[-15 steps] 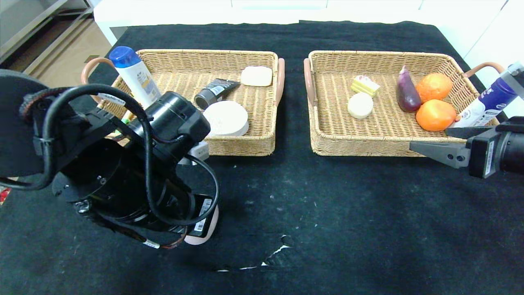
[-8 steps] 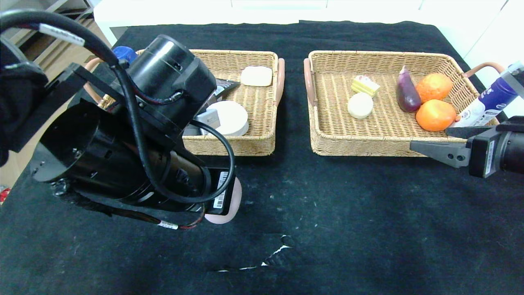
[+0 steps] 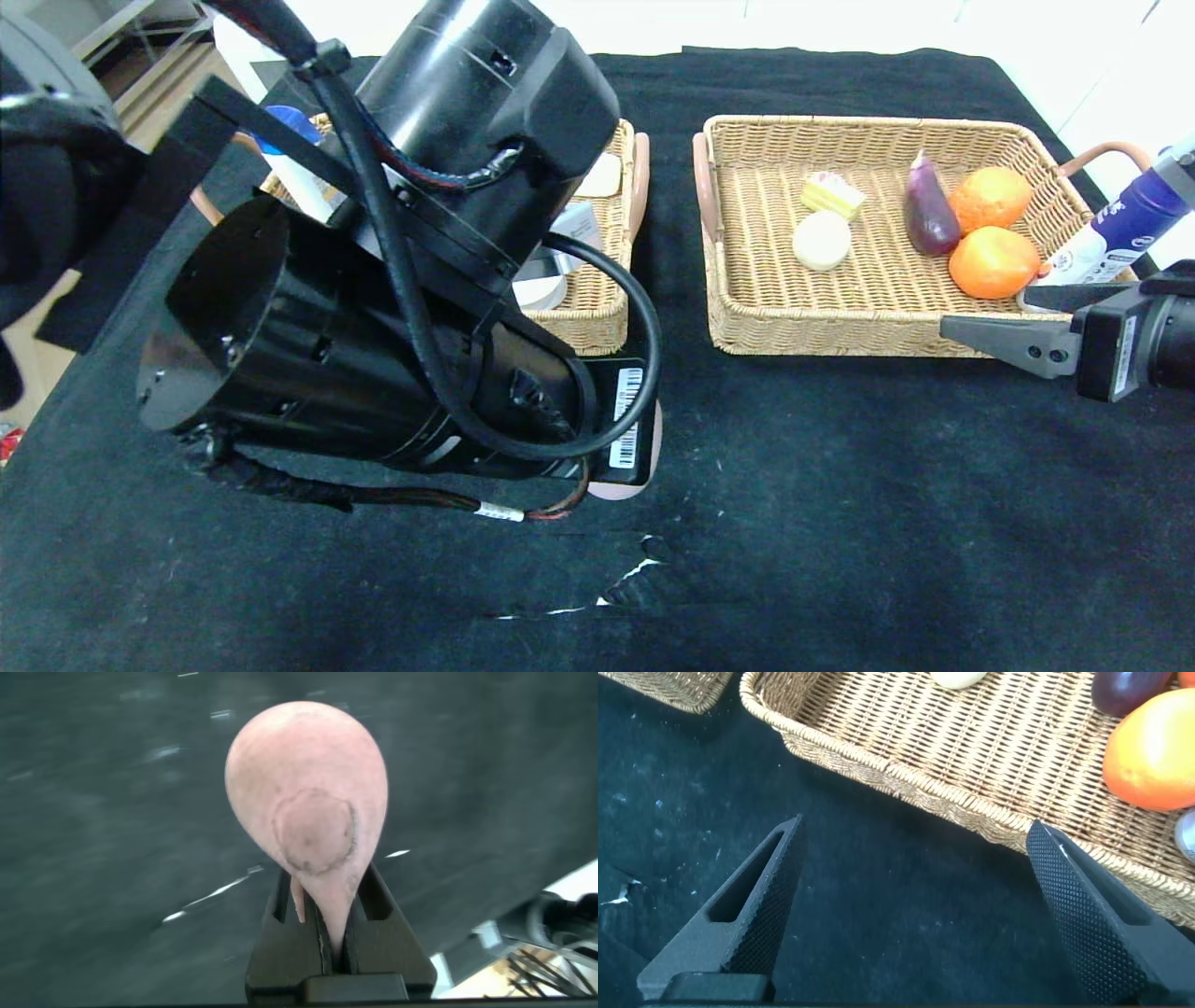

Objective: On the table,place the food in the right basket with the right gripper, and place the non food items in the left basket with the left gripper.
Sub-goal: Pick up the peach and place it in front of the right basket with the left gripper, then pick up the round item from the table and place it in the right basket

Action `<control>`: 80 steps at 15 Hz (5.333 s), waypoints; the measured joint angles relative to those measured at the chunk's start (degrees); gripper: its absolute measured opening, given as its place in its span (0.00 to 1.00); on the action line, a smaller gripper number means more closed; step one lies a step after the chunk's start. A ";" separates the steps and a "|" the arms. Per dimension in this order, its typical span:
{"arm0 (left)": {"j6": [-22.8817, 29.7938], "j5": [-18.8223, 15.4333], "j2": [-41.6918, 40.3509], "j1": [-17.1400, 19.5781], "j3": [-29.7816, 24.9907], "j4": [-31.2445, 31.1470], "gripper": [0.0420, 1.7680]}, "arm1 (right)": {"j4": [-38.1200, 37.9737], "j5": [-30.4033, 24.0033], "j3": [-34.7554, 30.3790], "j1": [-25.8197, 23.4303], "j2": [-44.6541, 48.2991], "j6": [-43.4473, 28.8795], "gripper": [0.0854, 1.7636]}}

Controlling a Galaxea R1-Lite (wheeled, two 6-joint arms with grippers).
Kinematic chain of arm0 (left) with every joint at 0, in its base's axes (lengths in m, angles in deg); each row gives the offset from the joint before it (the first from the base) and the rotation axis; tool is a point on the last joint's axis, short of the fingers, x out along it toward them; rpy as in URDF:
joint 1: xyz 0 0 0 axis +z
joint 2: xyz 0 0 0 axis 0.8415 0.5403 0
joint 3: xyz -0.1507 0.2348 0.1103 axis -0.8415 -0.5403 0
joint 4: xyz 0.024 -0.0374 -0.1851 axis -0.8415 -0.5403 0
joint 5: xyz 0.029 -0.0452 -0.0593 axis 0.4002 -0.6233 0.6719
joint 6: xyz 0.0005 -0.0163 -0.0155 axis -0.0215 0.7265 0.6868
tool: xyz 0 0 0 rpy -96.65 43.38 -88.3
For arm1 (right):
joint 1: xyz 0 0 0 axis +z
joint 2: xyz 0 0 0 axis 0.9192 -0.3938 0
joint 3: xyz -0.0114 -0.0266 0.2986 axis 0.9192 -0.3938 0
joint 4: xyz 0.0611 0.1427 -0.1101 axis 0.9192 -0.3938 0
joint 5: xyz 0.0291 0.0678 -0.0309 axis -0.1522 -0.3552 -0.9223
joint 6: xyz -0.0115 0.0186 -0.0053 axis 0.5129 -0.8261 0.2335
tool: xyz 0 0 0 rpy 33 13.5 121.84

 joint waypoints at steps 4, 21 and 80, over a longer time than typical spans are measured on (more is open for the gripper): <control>1.40 -2.56 2.11 -3.06 0.06 4.55 0.07 | -0.02 -0.02 0.02 0.00 0.26 -0.02 0.97; 3.47 -8.18 12.74 -4.13 -0.05 21.16 0.07 | -0.02 0.02 0.20 -0.23 0.63 -0.02 0.97; -39.05 -19.36 -27.92 22.36 -40.92 31.45 0.97 | -0.07 0.26 -1.33 2.72 0.37 -0.02 0.97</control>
